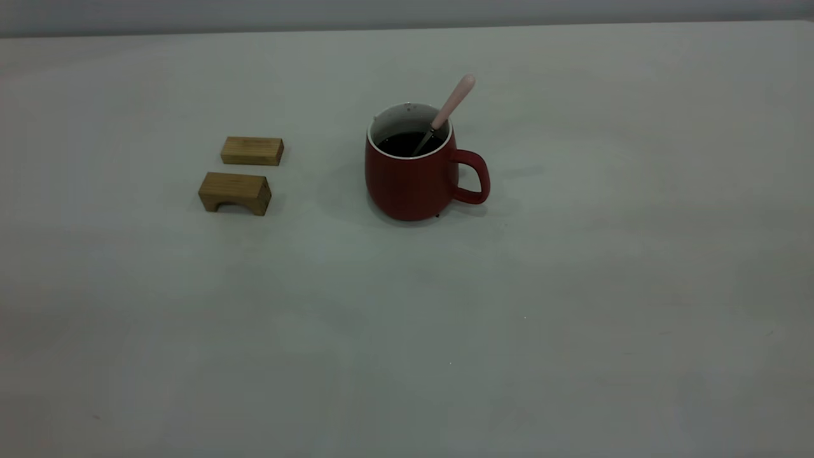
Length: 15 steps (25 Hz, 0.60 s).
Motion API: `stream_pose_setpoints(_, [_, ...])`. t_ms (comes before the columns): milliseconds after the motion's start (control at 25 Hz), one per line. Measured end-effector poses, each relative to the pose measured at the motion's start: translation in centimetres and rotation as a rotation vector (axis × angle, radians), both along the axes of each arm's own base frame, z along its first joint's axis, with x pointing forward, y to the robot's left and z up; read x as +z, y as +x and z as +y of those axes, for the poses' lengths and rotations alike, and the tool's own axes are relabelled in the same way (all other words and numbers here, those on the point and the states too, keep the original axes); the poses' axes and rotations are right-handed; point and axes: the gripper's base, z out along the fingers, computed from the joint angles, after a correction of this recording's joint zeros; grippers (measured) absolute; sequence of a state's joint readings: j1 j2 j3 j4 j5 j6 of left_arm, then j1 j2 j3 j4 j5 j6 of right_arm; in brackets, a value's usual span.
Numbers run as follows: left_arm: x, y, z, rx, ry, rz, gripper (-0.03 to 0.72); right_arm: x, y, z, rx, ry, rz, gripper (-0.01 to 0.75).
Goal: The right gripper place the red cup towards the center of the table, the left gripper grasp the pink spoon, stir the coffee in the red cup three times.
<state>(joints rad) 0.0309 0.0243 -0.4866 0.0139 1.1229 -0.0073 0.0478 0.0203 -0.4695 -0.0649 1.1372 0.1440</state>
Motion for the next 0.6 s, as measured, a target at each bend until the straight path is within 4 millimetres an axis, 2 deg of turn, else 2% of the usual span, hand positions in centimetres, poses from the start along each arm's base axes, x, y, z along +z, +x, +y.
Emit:
stream_pose_setpoints(160, [-0.07,-0.58,-0.03,-0.001,0.0,-0.04,0.492,0.0,0.0,0.0,0.0,0.0,0.0,0.584])
stream_pose_setpoints(600, [-0.09,-0.6,0.0,-0.021,-0.001,-0.039,0.492,0.0,0.0,0.0,-0.001,0.001,0.0,0.584])
